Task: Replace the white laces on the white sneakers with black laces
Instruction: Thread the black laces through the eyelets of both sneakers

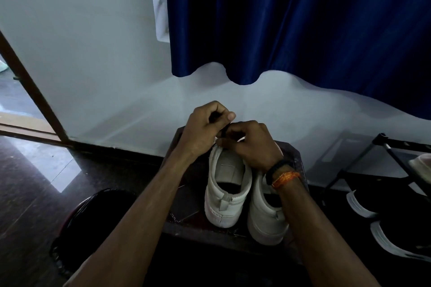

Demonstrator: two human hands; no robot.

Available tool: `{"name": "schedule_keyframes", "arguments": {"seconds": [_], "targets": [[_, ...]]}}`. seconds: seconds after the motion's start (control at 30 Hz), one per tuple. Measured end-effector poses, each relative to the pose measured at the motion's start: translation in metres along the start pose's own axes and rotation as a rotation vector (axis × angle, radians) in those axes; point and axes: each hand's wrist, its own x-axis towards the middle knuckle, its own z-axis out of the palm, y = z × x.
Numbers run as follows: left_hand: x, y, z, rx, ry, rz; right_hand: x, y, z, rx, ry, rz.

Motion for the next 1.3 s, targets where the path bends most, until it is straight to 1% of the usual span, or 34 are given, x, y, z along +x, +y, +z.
{"name": "schedule_keyframes", "arguments": {"seconds": [0.1, 0.17, 0.3, 0.43, 0.53, 0.57, 0.63, 0.73, 0.8, 0.83, 0.93, 1.0, 1.03, 1.1, 1.2, 1.3], "targets": [[-0.003, 0.000, 0.001, -0.010, -0.042, 0.013, 0.000, 0.003, 0.001, -0.046, 0.096, 0.020], [-0.003, -0.001, -0.002, 0.010, -0.084, 0.012, 0.000, 0.004, -0.002, 0.042, 0.169, 0.053], [0.000, -0.008, -0.018, -0.032, -0.161, -0.046, -0.001, -0.001, -0.005, 0.266, 0.308, 0.083], [0.001, -0.018, -0.025, 0.243, -0.346, -0.004, 0.000, -0.013, -0.008, 0.511, 0.457, 0.082], [0.003, -0.020, -0.024, 0.386, -0.359, 0.010, -0.001, -0.019, -0.010, 0.628, 0.513, 0.051], [0.003, -0.020, -0.024, 0.405, -0.344, 0.009, -0.002, -0.019, -0.011, 0.643, 0.505, 0.048], [0.002, -0.018, -0.024, 0.407, -0.294, 0.025, -0.004, -0.016, -0.012, 0.593, 0.452, 0.075], [0.001, -0.014, -0.025, 0.298, -0.169, 0.065, -0.005, -0.005, -0.011, 0.352, 0.256, 0.169], [0.003, -0.010, -0.027, 0.220, -0.060, 0.079, -0.006, 0.001, -0.010, 0.187, 0.114, 0.194], [0.004, -0.008, -0.029, 0.170, 0.002, 0.088, -0.006, 0.002, -0.009, 0.136, 0.075, 0.196], [0.006, 0.001, -0.036, -0.060, 0.224, 0.089, -0.004, 0.002, -0.010, 0.041, 0.000, 0.157], [0.009, 0.004, -0.045, -0.168, 0.324, 0.087, -0.003, -0.002, -0.009, 0.079, -0.001, 0.130], [0.010, 0.004, -0.048, -0.197, 0.328, 0.087, -0.002, -0.005, -0.008, 0.128, 0.013, 0.131], [0.011, 0.005, -0.049, -0.223, 0.280, 0.086, 0.000, -0.008, -0.005, 0.162, 0.015, 0.141], [0.009, 0.009, -0.039, -0.236, 0.191, 0.081, 0.001, -0.008, -0.002, 0.022, -0.051, 0.094], [0.007, 0.010, -0.032, -0.214, 0.111, 0.084, 0.003, -0.005, 0.000, -0.028, -0.022, 0.046]]}}
